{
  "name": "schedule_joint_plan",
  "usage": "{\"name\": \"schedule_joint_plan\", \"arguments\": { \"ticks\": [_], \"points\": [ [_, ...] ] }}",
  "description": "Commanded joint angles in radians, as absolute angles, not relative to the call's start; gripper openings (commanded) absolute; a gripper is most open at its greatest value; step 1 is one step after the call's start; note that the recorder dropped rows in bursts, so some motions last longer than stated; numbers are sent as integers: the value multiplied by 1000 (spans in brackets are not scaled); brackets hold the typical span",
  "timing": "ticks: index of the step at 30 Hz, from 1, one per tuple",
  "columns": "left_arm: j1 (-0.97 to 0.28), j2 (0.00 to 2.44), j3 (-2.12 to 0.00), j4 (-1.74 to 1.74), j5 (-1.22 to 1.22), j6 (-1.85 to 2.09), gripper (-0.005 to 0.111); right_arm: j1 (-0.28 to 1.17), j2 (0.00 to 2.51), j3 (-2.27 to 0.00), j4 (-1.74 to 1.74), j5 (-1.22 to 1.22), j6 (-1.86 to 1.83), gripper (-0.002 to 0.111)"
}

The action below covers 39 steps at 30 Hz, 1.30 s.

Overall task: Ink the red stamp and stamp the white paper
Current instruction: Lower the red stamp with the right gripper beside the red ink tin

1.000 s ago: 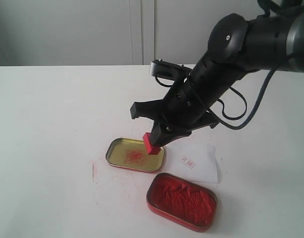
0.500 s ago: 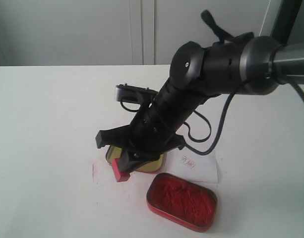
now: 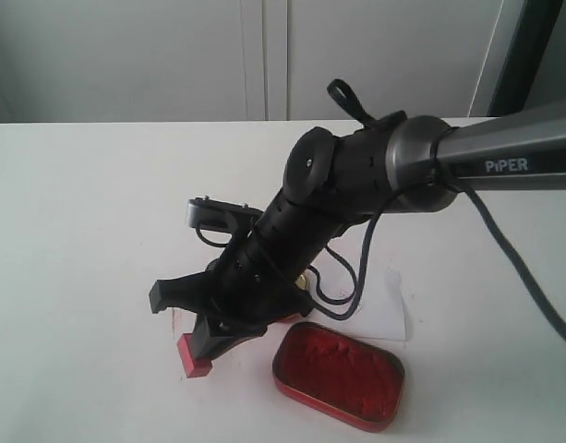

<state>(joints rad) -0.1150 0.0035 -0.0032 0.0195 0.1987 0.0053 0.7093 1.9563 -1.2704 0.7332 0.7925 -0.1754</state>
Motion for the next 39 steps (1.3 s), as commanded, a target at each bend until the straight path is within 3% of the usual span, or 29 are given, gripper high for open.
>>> {"name": "schedule_joint_plan", "arguments": {
  "ticks": [1,11,27,39],
  "points": [
    [-113,0,0,17,194,8,0,719,1974,-1267,744,784,-188,0],
    [-113,0,0,17,194,8,0,719,2002,-1267,749,780,-188,2],
    [-113,0,0,17,194,8,0,719,2005,-1267,702,768,-188,32],
    [-113,0,0,17,194,8,0,719,1980,-1267,493,724,-60,32]
  ]
}}
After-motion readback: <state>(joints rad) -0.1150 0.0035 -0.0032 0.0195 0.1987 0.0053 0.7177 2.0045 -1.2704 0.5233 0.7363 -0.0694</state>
